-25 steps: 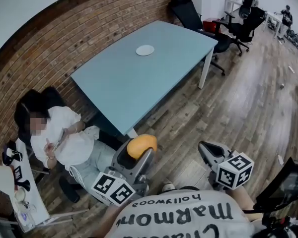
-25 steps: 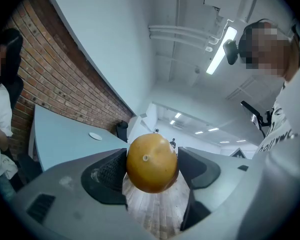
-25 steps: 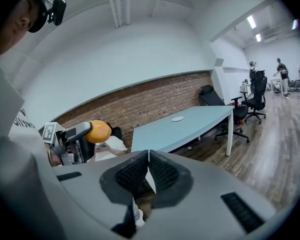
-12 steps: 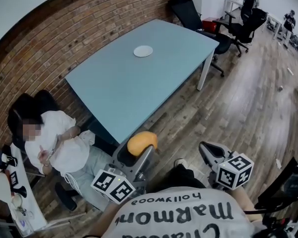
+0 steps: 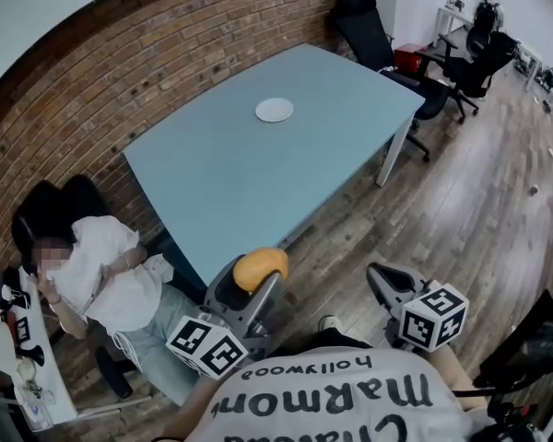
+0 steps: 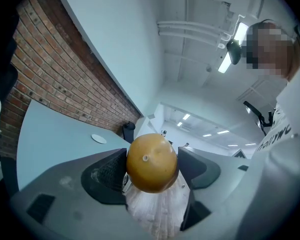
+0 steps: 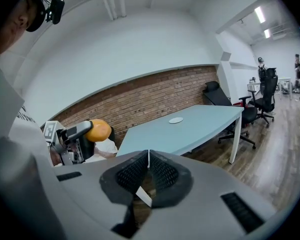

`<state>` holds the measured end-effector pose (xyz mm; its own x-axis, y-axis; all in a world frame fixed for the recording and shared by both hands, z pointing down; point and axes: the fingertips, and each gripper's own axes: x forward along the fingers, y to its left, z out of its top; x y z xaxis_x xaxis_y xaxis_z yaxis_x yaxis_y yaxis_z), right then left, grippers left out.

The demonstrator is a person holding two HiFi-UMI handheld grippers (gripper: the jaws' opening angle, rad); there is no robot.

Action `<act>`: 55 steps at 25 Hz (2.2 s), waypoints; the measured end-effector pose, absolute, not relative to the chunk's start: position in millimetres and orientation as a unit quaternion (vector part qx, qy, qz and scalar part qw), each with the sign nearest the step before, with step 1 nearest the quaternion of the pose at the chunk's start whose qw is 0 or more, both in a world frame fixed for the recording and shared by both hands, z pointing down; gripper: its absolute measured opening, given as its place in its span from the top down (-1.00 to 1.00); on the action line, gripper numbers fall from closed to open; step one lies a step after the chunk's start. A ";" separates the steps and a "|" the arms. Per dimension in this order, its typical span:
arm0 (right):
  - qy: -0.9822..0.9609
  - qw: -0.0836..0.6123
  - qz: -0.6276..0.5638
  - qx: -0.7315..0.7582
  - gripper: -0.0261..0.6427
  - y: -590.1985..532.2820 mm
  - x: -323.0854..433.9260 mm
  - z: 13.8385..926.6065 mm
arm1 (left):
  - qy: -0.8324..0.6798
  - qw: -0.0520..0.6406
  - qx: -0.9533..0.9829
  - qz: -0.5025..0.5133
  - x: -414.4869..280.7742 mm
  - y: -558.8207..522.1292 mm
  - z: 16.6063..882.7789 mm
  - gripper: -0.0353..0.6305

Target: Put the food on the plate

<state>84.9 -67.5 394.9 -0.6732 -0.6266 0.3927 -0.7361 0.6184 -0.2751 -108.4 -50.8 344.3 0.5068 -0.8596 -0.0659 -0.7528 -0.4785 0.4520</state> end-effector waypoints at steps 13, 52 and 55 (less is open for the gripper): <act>-0.905 0.147 0.215 0.336 0.89 -167.6 119.9 403.0 | -0.506 0.191 0.831 -0.132 -66.2 -125.6 353.2 -0.06; -0.902 0.137 0.245 0.326 0.89 -416.6 67.4 412.9 | -0.533 0.193 0.813 -0.134 -121.9 -373.9 348.3 -0.06; -0.903 0.146 0.244 0.322 0.89 -437.7 53.9 411.0 | -0.531 0.194 0.814 -0.137 -133.7 -396.9 345.9 -0.06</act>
